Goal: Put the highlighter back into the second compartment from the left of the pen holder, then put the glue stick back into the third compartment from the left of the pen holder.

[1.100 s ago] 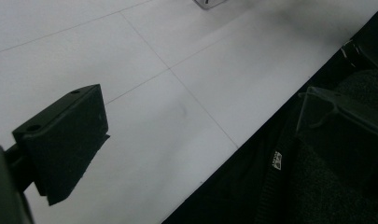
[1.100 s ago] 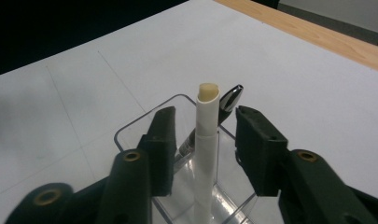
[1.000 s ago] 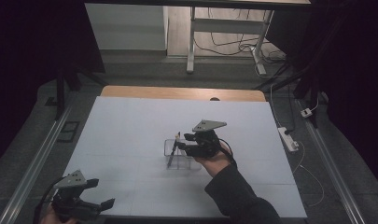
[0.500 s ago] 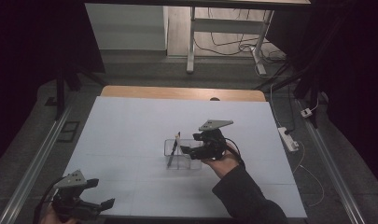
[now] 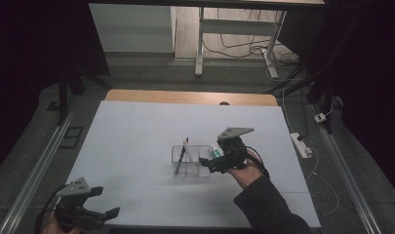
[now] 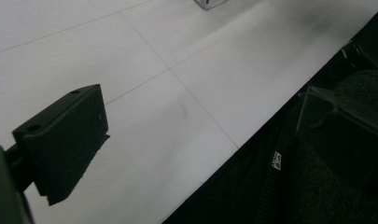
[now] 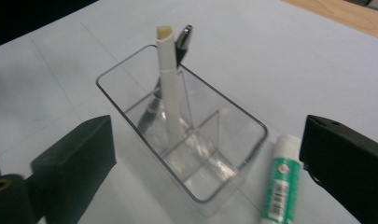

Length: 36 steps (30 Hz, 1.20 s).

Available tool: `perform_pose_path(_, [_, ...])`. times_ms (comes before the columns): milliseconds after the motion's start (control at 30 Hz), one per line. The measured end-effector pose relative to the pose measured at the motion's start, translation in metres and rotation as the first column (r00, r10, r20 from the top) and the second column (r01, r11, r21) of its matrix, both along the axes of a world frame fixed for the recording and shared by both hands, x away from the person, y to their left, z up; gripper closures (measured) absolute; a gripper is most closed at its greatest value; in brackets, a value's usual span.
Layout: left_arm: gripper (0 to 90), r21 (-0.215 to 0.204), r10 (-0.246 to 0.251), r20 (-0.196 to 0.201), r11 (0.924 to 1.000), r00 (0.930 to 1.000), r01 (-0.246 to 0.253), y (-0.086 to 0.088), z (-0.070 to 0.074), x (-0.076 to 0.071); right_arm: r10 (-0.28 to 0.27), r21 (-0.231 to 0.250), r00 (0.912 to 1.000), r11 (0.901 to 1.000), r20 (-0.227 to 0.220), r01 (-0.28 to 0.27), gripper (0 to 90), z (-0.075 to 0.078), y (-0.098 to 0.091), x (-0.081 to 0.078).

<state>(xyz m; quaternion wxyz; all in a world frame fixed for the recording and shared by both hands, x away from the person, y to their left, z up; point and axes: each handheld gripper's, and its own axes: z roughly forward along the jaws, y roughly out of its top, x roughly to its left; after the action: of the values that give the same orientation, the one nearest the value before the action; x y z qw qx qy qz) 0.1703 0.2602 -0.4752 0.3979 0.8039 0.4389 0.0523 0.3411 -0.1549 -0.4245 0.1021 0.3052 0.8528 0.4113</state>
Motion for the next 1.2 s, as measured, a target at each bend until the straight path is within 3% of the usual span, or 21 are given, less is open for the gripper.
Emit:
perform_pose_path(600, [2.3, 0.002, -0.002, 0.002, 1.0000, 1.0000, 0.002, -0.001, 0.000, 0.000, -0.059, -0.090, 0.9980, 0.9940, 0.021, 0.061, 0.0, -0.012, -0.034, -0.001])
perform_pose_path(1200, [2.3, -0.001, -0.001, -0.001, 1.0000, 1.0000, 0.001, 0.000, 0.000, 0.000, -0.162, -0.114, 0.9868, 0.9804, 0.002, 0.161, 0.0, -0.024, -0.054, 0.017])
